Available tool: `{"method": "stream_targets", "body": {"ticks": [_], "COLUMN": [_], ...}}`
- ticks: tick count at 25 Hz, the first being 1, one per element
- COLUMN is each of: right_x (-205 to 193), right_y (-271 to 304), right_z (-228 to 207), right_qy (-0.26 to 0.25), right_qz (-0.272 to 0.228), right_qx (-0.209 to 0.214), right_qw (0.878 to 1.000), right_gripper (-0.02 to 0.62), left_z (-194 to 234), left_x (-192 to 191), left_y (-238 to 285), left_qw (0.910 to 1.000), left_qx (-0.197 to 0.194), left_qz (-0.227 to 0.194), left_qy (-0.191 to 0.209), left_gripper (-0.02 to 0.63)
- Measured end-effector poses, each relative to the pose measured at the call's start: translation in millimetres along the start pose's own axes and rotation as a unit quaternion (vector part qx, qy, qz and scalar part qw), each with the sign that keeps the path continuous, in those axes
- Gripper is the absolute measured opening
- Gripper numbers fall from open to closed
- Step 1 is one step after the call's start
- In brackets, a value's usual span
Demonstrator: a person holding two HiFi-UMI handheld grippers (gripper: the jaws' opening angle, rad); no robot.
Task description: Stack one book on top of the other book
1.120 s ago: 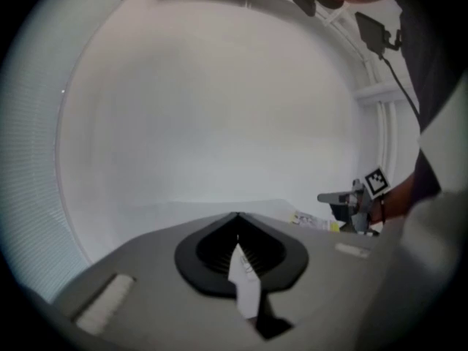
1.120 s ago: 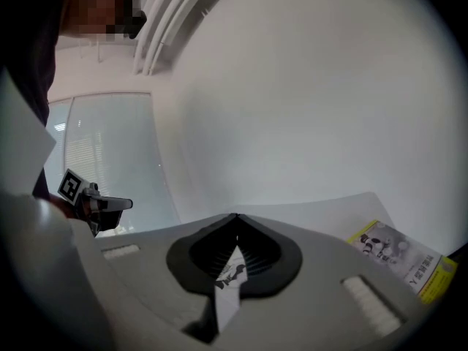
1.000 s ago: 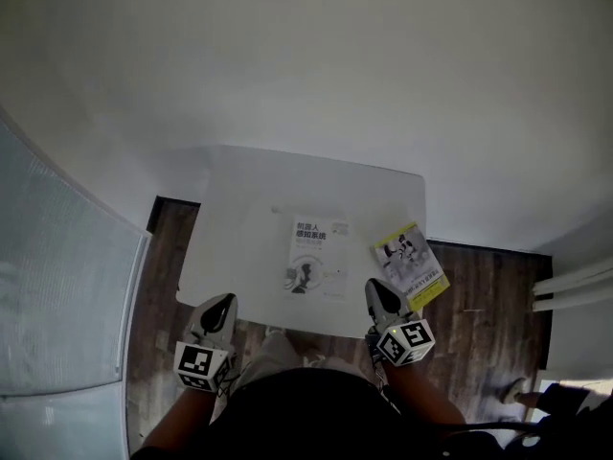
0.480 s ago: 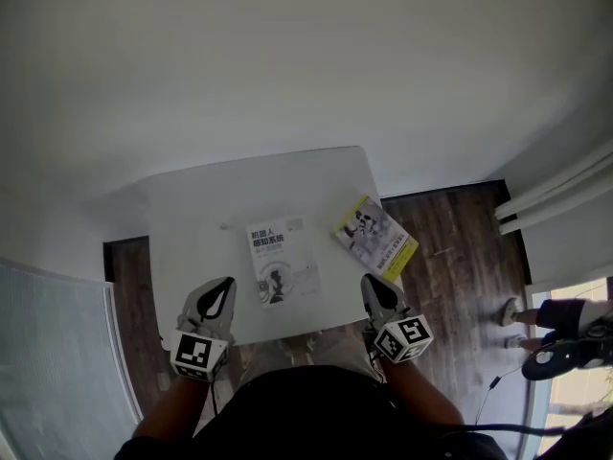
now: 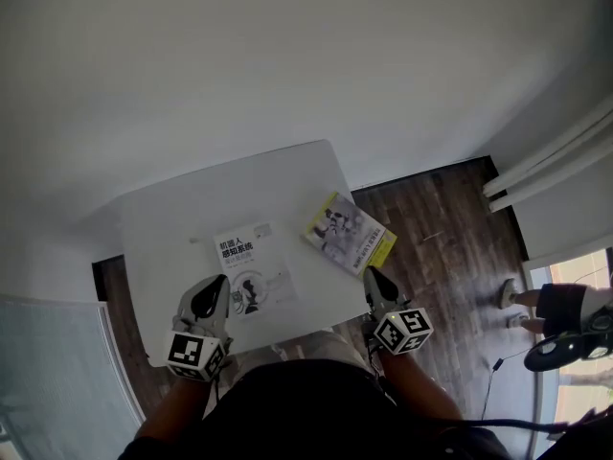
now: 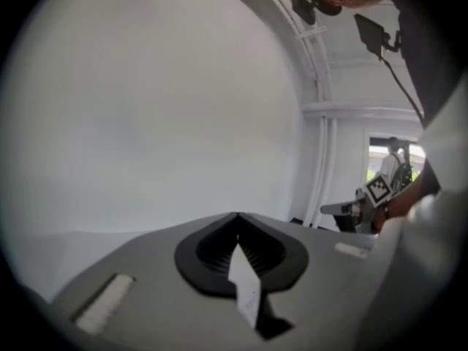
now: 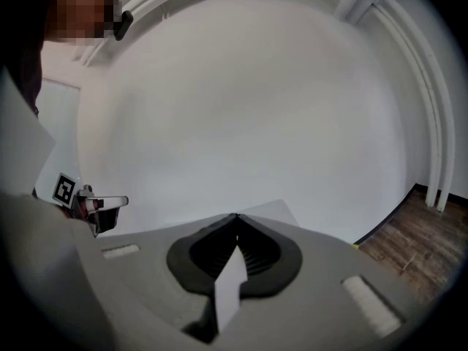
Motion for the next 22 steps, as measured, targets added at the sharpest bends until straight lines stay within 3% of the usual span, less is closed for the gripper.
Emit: {"method": "stream_targets", "body": {"ticks": [6, 9, 15, 22], "right_x": [-5, -4, -29, -65], "right_y": [3, 7, 16, 31], "right_z": [-48, -68, -124, -185], "right_qy": [-0.011, -0.005, 0.081, 0.160], "right_qz": [0.023, 0.026, 0.064, 0.096], "right_qx": [-0.011, -0.005, -0.005, -0.022], "right_qw": [1.000, 1.000, 0.995, 0.982], "right_gripper": [0.005, 0.152, 0.289, 0.367], "left_z": [-19, -30, -41, -51], "left_x": [8, 7, 12, 28], "left_y": [34, 53, 94, 119], "left_qw": [0.9998, 0.9993, 0.9989, 0.9971], "left_qx": [-0.008, -0.015, -0.004, 0.017], "left_qz": [0.016, 0.030, 0.039, 0.050], "left_qy": [0.009, 0.017, 0.026, 0.054], "left_gripper": [0.003, 0.003, 0.003, 0.003]}}
Point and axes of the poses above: the fingertips, and each gripper's own axes: y forward along the fingers, z to its left, x out of its top, the point moved 10 cm from there along -y, backward along the fingers, and after that the axes turned 9 degrees about -z, right-handed, at the moved point
